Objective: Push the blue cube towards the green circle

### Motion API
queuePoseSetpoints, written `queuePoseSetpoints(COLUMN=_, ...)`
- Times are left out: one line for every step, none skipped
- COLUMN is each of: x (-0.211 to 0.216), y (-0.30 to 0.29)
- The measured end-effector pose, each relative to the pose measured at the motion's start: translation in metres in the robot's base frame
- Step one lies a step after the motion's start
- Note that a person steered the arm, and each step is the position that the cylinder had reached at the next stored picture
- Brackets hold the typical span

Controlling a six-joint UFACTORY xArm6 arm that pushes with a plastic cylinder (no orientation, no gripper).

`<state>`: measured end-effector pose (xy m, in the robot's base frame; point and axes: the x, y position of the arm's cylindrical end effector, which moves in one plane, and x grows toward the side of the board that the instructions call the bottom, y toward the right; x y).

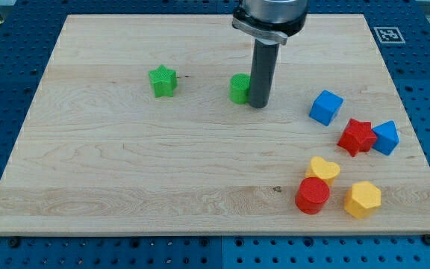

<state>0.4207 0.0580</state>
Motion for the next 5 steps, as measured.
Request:
queuePoseSetpoints(x=0.0, y=-0.017)
queuePoseSetpoints(x=0.0, y=-0.02)
queuePoseSetpoints(x=0.011, y=-0.003)
queuePoseSetpoints(x=0.036, y=0.049)
queuePoseSetpoints(x=0.046, y=0.107)
